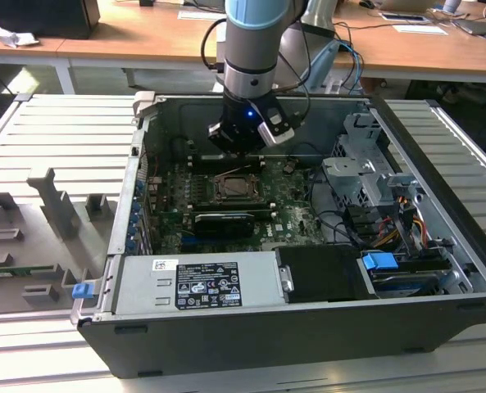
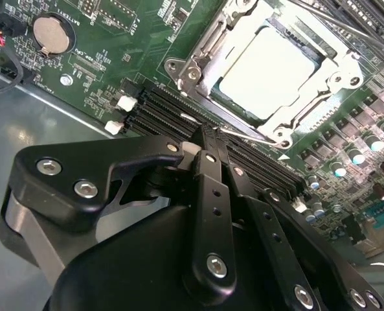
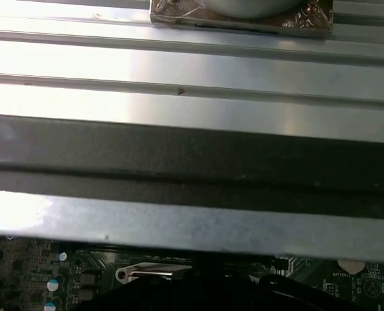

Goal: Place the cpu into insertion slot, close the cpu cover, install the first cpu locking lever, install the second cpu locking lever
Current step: 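Install the first cpu locking lever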

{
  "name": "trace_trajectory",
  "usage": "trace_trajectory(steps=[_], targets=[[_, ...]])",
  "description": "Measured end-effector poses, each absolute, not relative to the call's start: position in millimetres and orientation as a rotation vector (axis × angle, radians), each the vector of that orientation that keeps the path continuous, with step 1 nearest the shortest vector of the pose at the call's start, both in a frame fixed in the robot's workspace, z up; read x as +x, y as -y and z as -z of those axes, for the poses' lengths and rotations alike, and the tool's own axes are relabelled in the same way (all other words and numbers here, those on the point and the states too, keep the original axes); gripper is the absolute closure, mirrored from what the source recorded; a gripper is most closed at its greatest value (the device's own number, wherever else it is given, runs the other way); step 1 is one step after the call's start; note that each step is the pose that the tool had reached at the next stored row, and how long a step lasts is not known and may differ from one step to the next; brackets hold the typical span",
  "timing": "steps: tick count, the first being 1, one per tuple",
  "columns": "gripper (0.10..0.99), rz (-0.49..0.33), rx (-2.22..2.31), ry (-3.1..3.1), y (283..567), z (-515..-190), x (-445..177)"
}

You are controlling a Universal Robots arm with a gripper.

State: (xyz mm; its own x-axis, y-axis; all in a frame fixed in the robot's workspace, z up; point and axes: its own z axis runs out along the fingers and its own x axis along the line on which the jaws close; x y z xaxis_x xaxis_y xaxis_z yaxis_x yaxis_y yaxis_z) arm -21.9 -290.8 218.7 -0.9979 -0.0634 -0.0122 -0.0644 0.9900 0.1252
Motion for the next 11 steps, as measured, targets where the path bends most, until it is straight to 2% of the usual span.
trace_trajectory(steps=[11], targets=[[0.98,-0.197,-0.1,-3.126,291,-208,-17]])
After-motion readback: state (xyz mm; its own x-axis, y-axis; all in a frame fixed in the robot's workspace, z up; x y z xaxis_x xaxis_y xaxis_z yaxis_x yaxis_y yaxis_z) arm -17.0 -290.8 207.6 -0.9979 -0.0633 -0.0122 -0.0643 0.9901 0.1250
